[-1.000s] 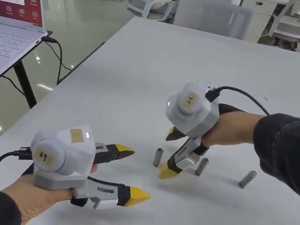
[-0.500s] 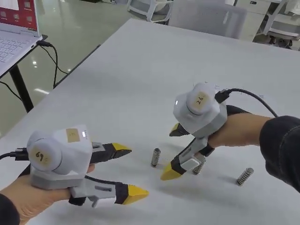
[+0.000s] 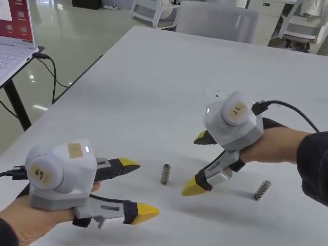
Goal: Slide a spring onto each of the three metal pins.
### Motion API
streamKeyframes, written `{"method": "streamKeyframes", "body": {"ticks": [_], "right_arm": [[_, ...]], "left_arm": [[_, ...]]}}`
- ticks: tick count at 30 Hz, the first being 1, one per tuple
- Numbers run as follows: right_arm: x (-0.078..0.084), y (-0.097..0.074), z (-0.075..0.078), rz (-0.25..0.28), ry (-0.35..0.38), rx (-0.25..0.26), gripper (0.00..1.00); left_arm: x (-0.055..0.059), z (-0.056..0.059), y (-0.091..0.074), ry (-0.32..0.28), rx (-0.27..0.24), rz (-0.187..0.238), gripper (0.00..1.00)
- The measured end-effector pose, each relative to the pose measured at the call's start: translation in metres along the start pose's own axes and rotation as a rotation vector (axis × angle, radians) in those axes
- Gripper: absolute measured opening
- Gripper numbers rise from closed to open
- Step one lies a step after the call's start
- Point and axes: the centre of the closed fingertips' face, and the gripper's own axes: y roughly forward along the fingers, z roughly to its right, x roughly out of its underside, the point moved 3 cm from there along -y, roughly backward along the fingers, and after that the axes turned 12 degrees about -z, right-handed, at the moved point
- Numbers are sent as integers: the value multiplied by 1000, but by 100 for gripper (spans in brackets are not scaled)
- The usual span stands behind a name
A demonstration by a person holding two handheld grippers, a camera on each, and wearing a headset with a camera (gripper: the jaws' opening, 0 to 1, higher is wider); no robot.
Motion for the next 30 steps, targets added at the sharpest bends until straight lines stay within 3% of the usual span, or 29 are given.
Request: {"method": "streamKeyframes", "body": {"ticks": [19, 30], "right_arm": [[34, -25, 6, 66, 112, 82, 89], [65, -43, 9, 106, 202, 140, 91]], "left_arm": [[-8, -2, 1, 14, -2, 2, 58], [-13, 0, 6, 23, 6, -3, 59]]}}
